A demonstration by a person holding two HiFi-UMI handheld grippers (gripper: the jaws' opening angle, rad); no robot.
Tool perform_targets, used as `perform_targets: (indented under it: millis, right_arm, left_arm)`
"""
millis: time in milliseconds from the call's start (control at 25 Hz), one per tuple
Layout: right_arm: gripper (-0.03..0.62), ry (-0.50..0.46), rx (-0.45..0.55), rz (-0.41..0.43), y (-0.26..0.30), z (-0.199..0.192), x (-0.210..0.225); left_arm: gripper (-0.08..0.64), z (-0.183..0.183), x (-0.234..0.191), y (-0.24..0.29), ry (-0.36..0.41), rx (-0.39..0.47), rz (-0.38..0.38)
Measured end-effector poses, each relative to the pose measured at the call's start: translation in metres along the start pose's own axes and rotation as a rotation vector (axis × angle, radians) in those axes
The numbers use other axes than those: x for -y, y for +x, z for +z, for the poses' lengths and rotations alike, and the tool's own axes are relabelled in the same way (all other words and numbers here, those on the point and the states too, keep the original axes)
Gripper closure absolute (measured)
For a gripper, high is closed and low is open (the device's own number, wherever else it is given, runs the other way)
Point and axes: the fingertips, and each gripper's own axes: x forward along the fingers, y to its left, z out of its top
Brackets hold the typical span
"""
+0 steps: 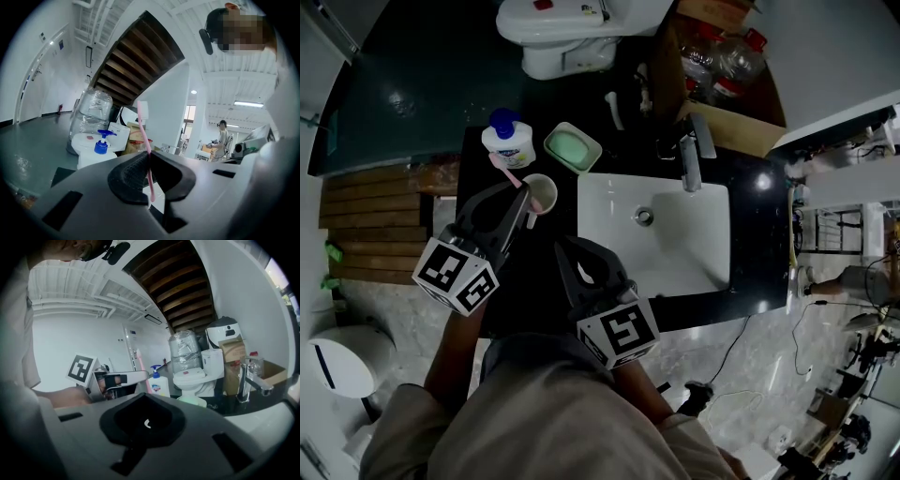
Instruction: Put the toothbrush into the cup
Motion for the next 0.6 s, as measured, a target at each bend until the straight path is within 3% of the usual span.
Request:
perform_targets:
  millis: [600]
  right_arm:
    - [0.586, 0.001, -0.015, 0.003, 0.002, -0.003, 0.003]
  left_arm:
    - [0.537, -0.015, -0.013, 0.008, 0.003, -0.016, 0.025]
